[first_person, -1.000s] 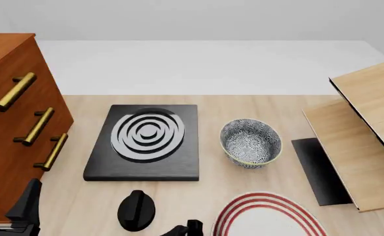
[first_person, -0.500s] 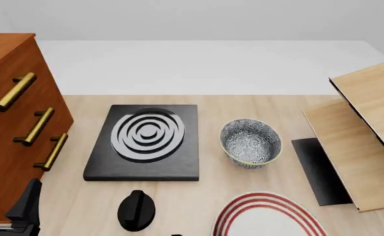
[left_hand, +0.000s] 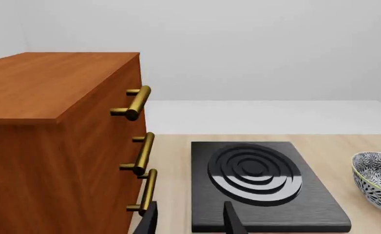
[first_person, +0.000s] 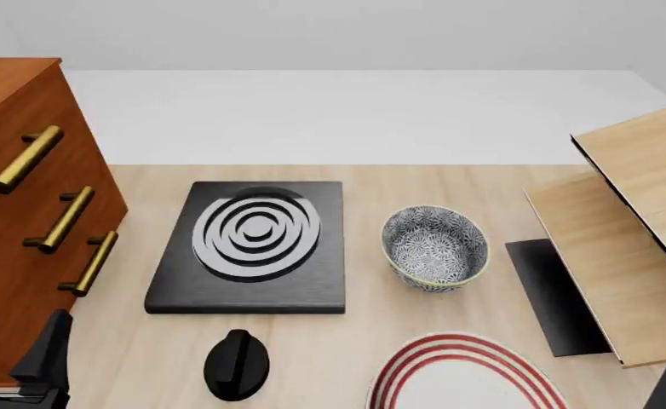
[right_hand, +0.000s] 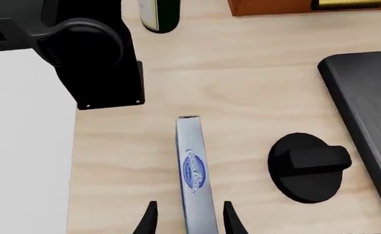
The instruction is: Pick up the cream cheese and put it in the bowl.
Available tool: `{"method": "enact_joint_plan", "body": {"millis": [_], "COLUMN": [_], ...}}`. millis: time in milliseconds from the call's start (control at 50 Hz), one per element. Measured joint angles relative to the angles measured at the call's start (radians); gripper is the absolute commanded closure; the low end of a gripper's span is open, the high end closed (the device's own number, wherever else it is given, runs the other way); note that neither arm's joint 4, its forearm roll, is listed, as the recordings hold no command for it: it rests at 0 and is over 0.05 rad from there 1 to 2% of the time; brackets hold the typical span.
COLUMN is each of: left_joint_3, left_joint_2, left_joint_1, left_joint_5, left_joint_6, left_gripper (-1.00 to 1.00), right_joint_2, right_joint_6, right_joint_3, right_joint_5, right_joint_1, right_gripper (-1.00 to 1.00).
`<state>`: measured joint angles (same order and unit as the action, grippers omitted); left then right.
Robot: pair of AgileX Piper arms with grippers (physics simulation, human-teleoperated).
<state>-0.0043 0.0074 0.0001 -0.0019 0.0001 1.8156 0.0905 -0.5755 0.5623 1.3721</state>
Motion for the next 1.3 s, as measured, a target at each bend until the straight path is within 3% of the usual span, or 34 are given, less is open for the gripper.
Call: {"method": "enact_joint_plan", "body": {"millis": [220,240,520,940,1300], "left_joint_3": [0.0,0.0,0.0,0.0,0.0], "left_joint_2": [0.0,0.0,0.0,0.0,0.0], "left_joint_1": [0.0,0.0,0.0,0.0,0.0], "left_joint_5": [0.0,0.0,0.0,0.0,0.0], "left_joint_6": [0.0,0.0,0.0,0.0,0.0], "left_gripper": [-1.0,-1.0,-1.0,-1.0,-1.0], "right_joint_2": [0.02,0.02,-0.003,-0.197,-0.448], "right_joint_6": [-0.007,-0.007,0.017,0.111,0.163], "right_joint_3": [-0.002,-0.002,0.009,0.064,0.159], "right_joint_5": [0.009,0.01,-0.003,-0.112,-0.221], "right_joint_1": [-0.002,-0.002,-0.011,-0.05,-0.165], "right_gripper": [-1.0,1.0,1.0,1.0,1.0]}}
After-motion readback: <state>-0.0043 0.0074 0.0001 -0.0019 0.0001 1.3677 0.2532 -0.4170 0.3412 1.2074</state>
